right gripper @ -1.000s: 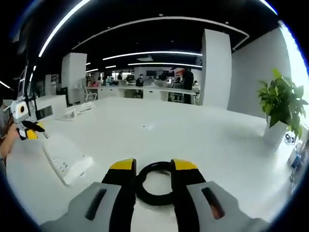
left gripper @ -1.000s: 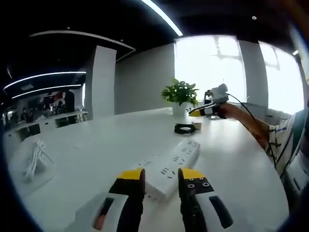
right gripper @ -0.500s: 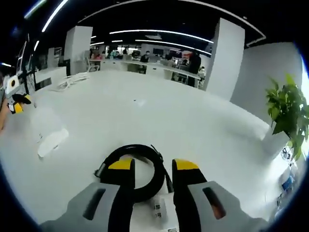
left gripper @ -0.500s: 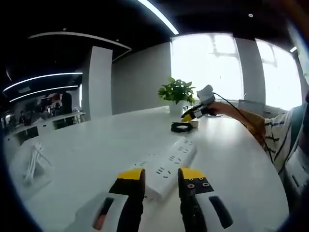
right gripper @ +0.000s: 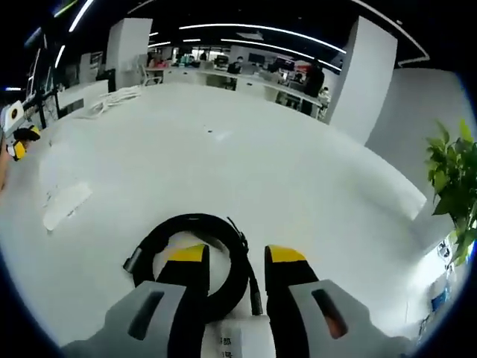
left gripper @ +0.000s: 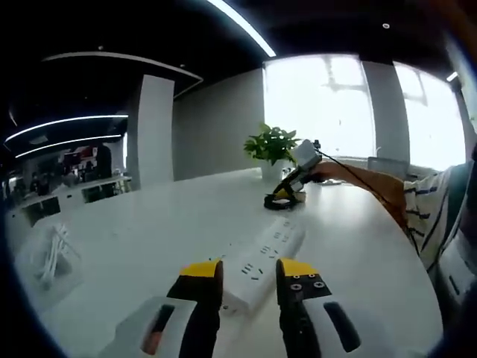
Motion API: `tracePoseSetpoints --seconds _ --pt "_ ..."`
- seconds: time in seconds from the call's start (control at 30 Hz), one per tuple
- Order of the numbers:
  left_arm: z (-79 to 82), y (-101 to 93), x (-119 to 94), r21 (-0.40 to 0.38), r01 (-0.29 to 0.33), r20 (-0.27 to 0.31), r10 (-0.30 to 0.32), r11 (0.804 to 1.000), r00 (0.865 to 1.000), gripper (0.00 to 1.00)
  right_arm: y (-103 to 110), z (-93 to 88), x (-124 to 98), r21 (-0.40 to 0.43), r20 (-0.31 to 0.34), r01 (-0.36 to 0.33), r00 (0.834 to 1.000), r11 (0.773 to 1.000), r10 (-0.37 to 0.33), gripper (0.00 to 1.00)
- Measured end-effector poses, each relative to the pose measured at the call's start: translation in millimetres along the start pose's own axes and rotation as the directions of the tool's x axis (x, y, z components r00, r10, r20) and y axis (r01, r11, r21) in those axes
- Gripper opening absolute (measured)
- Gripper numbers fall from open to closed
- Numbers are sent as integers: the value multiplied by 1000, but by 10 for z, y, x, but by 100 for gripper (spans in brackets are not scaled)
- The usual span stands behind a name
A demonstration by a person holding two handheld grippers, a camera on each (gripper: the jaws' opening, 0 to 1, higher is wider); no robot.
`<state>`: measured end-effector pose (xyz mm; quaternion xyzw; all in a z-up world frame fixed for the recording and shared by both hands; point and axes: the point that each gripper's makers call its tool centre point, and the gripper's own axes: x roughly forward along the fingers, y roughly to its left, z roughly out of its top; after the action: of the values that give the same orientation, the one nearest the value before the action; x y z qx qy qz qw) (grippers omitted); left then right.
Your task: Straighten the power strip on the desk, plug the charger into it
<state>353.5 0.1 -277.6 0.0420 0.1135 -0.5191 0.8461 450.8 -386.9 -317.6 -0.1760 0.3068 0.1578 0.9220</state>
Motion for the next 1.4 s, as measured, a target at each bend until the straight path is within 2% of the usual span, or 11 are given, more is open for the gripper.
tracePoseSetpoints --seconds 0.33,0.8,1.4 --pt "12 -18 -4 2 2 4 -2 1000 1000 28 8 -26 57 -7 -13 -12 1000 1000 12 25" --pt "25 -24 -7 -1 2 8 -2 1000 1000 28 3 -84 96 14 -12 -26 1000 1000 26 17" --pt "-5 0 -10 -1 -4 -5 4 1000 1000 28 4 -82 101 1 -12 -23 1000 1000 23 14"
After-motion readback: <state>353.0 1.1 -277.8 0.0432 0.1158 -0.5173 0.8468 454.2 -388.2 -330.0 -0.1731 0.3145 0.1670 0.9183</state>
